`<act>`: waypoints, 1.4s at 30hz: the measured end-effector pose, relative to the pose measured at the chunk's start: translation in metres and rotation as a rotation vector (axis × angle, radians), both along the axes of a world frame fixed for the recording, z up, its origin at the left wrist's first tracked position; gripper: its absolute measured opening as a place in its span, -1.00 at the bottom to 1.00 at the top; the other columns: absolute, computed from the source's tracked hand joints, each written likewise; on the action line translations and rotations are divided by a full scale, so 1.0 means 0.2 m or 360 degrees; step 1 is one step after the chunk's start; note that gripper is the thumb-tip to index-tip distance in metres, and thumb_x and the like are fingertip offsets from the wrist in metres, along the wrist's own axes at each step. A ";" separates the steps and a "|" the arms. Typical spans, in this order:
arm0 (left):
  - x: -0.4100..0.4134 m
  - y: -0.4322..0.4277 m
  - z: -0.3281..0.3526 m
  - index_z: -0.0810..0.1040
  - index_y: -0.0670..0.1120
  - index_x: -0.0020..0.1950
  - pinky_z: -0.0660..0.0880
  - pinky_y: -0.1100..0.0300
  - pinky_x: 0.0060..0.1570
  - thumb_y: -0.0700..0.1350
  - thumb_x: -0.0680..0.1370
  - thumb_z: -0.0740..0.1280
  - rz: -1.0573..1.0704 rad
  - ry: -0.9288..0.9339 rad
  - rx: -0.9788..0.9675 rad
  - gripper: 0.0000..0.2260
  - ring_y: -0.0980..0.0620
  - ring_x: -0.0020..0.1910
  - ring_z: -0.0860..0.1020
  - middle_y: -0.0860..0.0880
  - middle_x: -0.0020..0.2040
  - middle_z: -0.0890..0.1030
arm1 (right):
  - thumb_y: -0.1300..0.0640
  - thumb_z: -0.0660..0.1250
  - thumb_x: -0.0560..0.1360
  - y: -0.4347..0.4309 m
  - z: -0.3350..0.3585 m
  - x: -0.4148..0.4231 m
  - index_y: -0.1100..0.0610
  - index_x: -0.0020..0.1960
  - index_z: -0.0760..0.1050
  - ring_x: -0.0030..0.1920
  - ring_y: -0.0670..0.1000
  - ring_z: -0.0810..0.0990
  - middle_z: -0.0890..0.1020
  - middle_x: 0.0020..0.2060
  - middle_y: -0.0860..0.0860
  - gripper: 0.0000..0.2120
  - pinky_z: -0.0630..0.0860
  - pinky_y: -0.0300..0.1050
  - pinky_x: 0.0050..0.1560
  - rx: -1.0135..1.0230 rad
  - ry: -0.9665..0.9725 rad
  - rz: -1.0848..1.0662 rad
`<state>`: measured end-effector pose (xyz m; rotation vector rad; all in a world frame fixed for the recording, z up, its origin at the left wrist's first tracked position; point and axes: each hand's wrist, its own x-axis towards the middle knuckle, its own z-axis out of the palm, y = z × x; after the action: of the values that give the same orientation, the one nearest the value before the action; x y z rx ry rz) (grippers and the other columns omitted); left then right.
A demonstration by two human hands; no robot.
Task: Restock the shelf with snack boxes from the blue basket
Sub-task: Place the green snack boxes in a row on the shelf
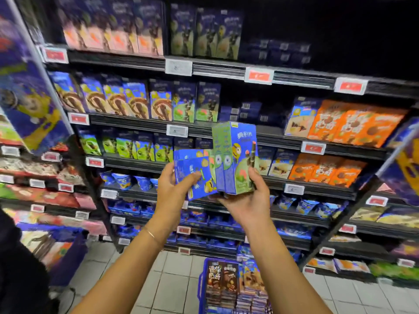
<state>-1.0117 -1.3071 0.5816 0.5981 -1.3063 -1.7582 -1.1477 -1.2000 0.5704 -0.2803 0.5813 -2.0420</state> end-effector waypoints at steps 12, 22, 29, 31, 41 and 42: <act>-0.03 -0.38 0.09 0.48 -0.21 0.43 0.68 -0.02 -0.04 -0.13 0.43 0.55 -0.0001 0.0301 0.0261 -0.41 -0.16 0.12 0.71 -0.17 0.22 0.72 | -0.10 0.39 0.48 -0.43 0.17 0.05 0.02 0.24 0.63 0.25 0.18 0.61 0.64 0.26 0.15 -0.61 0.47 0.21 0.26 0.0382 0.0538 -0.0259; -0.21 -0.82 0.15 0.60 -0.15 0.41 0.66 -0.01 -0.06 -0.10 0.56 0.43 0.0047 0.0238 0.0633 -0.59 -0.17 0.14 0.65 -0.17 0.24 0.70 | -0.07 0.41 0.54 -0.93 0.27 -0.18 0.06 0.14 0.63 0.11 0.03 0.67 0.72 0.05 0.02 -0.74 0.52 -0.06 0.09 0.0533 0.1200 -0.0480; -0.21 -1.13 0.23 0.57 -0.09 0.48 0.56 -0.15 0.23 0.19 0.58 0.35 -0.0067 0.0273 0.0693 -0.45 -0.22 0.33 0.62 -0.17 0.35 0.66 | -0.11 0.39 0.51 -1.24 0.26 -0.23 -0.07 0.12 0.64 0.11 -0.03 0.68 0.73 0.04 -0.05 -0.77 0.55 -0.07 0.16 0.0457 0.1312 -0.0349; -0.18 -1.22 0.25 0.55 -0.08 0.50 0.55 -0.18 0.26 0.33 0.48 0.34 -0.0137 0.0284 0.0648 -0.29 -0.21 0.35 0.62 -0.16 0.36 0.65 | -0.10 0.39 0.54 -1.32 0.26 -0.21 -0.04 0.18 0.63 0.17 -0.04 0.66 0.72 0.10 -0.08 -0.73 0.53 0.00 0.29 0.0490 0.1206 -0.0411; -0.15 -1.49 0.10 0.57 0.01 0.19 0.58 0.24 -0.11 0.04 0.51 0.44 0.0099 0.0371 0.0188 -0.72 0.14 -0.10 0.69 0.05 0.03 0.73 | -0.25 0.35 0.53 -1.54 0.29 -0.01 -0.26 0.16 0.61 0.15 -0.30 0.59 0.66 0.09 -0.33 -0.76 0.46 -0.04 0.24 0.0611 0.1412 -0.0441; -0.14 -1.52 0.10 0.57 0.01 0.18 0.58 0.17 -0.06 0.09 0.52 0.43 0.0110 0.0367 0.0208 -0.71 0.10 -0.06 0.70 0.03 0.07 0.74 | -0.25 0.35 0.53 -1.56 0.29 0.02 -0.20 0.17 0.62 0.18 -0.19 0.60 0.67 0.11 -0.22 -0.72 0.47 0.00 0.27 0.0626 0.1507 -0.0504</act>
<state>-1.0405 -1.6102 0.6017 0.4901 -1.0075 -1.8059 -1.1443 -1.5123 0.6285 -0.9800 1.6634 -1.9430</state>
